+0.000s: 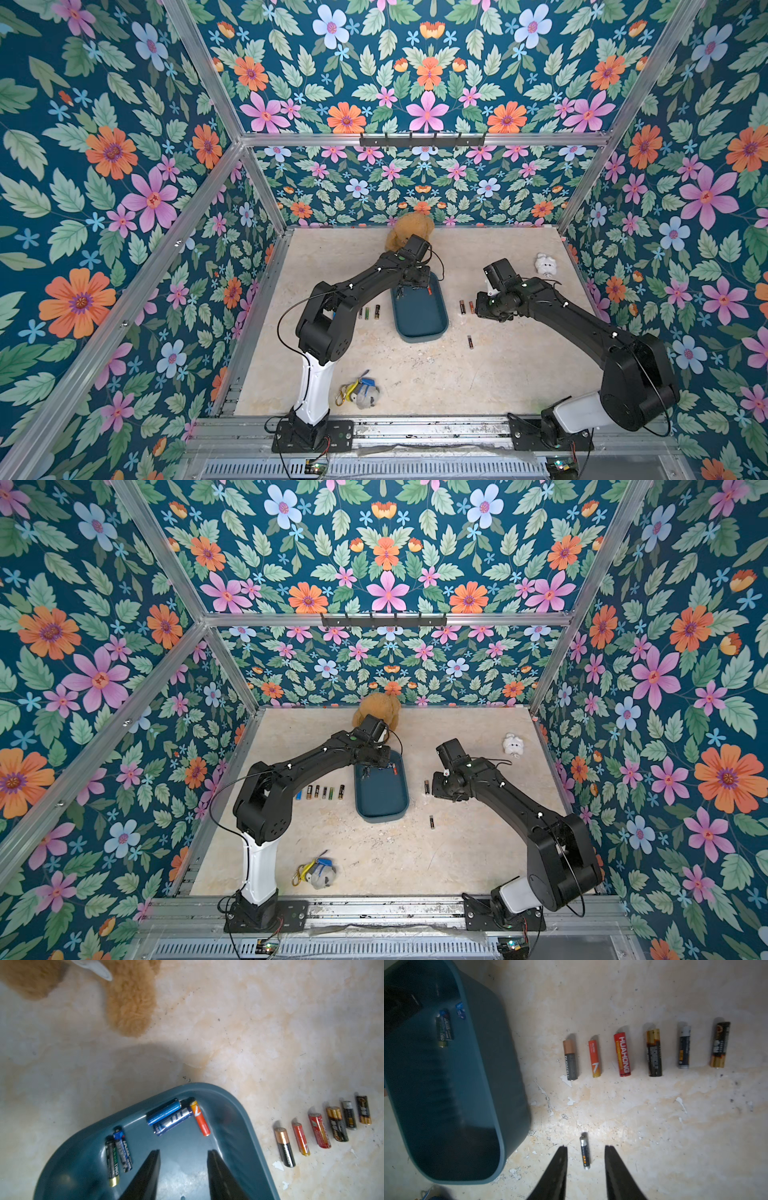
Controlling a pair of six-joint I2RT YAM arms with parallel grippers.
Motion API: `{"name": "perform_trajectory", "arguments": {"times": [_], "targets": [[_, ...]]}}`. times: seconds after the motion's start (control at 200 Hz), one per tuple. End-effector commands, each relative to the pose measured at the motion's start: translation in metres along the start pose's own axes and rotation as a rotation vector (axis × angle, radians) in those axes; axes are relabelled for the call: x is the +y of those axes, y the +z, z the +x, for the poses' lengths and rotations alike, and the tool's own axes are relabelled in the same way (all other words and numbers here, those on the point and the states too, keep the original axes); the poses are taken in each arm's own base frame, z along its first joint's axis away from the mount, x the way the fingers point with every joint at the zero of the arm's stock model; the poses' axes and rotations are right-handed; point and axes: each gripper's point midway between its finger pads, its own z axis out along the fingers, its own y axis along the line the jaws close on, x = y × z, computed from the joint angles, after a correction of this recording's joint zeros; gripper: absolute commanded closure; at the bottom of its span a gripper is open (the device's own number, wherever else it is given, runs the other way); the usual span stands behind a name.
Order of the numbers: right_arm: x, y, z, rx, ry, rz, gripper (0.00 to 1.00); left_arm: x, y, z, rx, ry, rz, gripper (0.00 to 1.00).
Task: Take the batteries out of the storage box
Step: Pick up the battery from the storage box.
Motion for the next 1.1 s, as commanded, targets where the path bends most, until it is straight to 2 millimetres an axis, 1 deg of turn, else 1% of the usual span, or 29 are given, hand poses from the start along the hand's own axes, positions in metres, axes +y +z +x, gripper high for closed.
{"name": "perform_trajectory", "arguments": {"times": [0.0,0.13,0.26,0.475,0.785,0.94,1.095], "targets": [[-0.014,-0.004,0.005,0.013,0.007,0.030,0.64,-0.002,0.008,0.002,0.030,0.094,0.016,0.55],[-0.024,-0.007,0.004,0.012,0.025,0.049,0.64,0.000,0.021,0.008,0.070,0.132,0.015,0.55],[-0.030,-0.009,0.002,0.010,0.038,0.060,0.64,0.003,0.030,0.014,0.094,0.150,0.013,0.55],[-0.031,-0.007,-0.001,0.018,0.045,0.067,0.63,0.004,0.040,0.020,0.120,0.161,0.016,0.55],[-0.031,-0.004,-0.003,0.021,0.040,0.067,0.63,0.008,0.041,0.026,0.139,0.156,0.012,0.56],[-0.032,-0.003,-0.002,0.023,0.038,0.067,0.63,0.010,0.045,0.032,0.151,0.154,0.003,0.57],[-0.033,-0.003,0.001,0.026,0.039,0.064,0.63,0.011,0.045,0.029,0.137,0.159,-0.005,0.57]]}}
